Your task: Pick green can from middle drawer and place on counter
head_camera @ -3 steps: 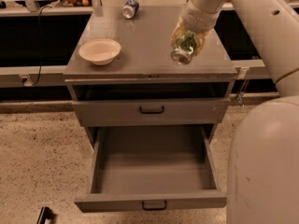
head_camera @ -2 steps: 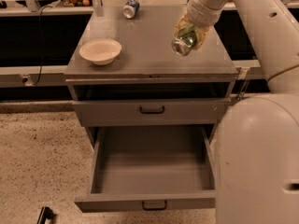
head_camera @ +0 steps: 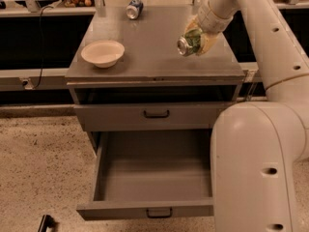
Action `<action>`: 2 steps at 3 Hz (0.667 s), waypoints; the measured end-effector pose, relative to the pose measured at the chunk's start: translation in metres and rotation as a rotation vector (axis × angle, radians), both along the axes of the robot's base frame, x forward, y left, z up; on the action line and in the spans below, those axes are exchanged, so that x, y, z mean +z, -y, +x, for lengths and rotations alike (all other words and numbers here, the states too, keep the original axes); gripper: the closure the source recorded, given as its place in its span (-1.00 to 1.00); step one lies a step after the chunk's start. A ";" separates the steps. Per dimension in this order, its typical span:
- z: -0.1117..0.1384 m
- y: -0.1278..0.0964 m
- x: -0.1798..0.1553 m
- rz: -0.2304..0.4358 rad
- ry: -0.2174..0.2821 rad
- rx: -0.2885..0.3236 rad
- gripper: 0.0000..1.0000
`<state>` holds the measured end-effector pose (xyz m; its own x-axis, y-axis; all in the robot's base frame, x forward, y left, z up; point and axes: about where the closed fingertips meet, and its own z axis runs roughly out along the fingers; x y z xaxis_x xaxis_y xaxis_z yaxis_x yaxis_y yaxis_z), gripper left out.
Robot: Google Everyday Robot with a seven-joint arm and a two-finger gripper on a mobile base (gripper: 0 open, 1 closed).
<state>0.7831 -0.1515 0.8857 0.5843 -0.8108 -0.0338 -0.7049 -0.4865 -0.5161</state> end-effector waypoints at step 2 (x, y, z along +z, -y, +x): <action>0.004 -0.008 -0.035 0.111 -0.111 -0.071 -0.52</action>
Offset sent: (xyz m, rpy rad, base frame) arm -0.0014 0.0042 -0.0300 0.0895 0.1056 -0.0573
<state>0.7870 -0.1430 0.8503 0.5138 -0.8374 -0.1866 -0.7908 -0.3780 -0.4815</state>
